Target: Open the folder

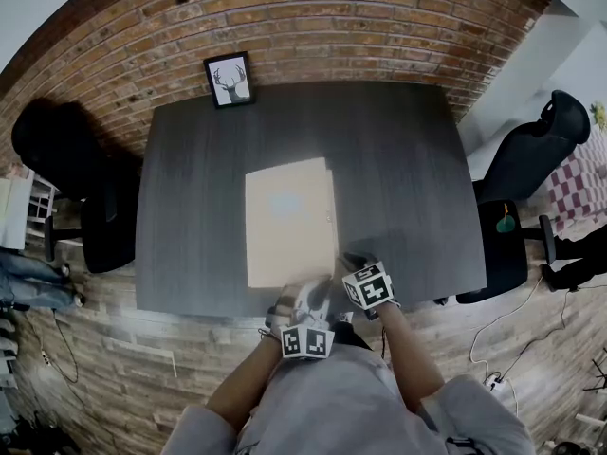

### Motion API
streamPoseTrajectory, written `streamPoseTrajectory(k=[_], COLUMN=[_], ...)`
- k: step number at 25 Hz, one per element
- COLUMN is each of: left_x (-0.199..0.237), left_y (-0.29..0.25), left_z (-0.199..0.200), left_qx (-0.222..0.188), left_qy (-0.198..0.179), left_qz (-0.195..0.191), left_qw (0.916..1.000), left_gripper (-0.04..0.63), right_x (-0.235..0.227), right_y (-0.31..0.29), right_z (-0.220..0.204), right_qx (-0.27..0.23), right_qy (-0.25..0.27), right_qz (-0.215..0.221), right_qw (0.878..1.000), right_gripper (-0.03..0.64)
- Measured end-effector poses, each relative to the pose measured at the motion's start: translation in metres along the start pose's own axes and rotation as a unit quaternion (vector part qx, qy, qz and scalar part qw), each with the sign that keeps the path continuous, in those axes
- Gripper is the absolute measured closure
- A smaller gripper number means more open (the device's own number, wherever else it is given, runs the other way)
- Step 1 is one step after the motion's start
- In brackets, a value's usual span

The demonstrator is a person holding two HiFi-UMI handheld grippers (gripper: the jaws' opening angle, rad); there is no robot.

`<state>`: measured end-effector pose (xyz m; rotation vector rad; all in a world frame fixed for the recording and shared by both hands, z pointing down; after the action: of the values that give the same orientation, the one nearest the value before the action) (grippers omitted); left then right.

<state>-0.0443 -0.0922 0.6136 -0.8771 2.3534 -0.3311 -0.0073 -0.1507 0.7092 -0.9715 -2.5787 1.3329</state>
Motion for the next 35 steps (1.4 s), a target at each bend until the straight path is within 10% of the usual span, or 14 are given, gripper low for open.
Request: streamPoseTrajectory(k=[12, 35], left_x=[0.076, 0.194], left_y=[0.077, 0.201], left_z=[0.013, -0.089], left_qx=[-0.033, 0.064], left_qy=[0.08, 0.171], left_qz=[0.154, 0.389], left_qw=[0.9842, 0.903], left_gripper=[0.592, 0.592], right_x=[0.0, 0.002], right_y=[0.0, -0.003], right_z=[0.001, 0.002], right_qx=[0.012, 0.05], right_qy=[0.018, 0.048], right_qz=[-0.002, -0.014], right_qw=[1.0, 0.998], right_gripper=[0.561, 0.561])
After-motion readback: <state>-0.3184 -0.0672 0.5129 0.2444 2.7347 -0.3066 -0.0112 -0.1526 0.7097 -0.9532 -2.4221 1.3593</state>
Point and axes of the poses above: the fingertips, and each gripper's own axes: y backward along the fingers, x to its left, z out of its top, the point moved 1 cm from there along y, backward along the fingers, and after that the axes turned 2 degrees about -y, right-handed, at the moved point
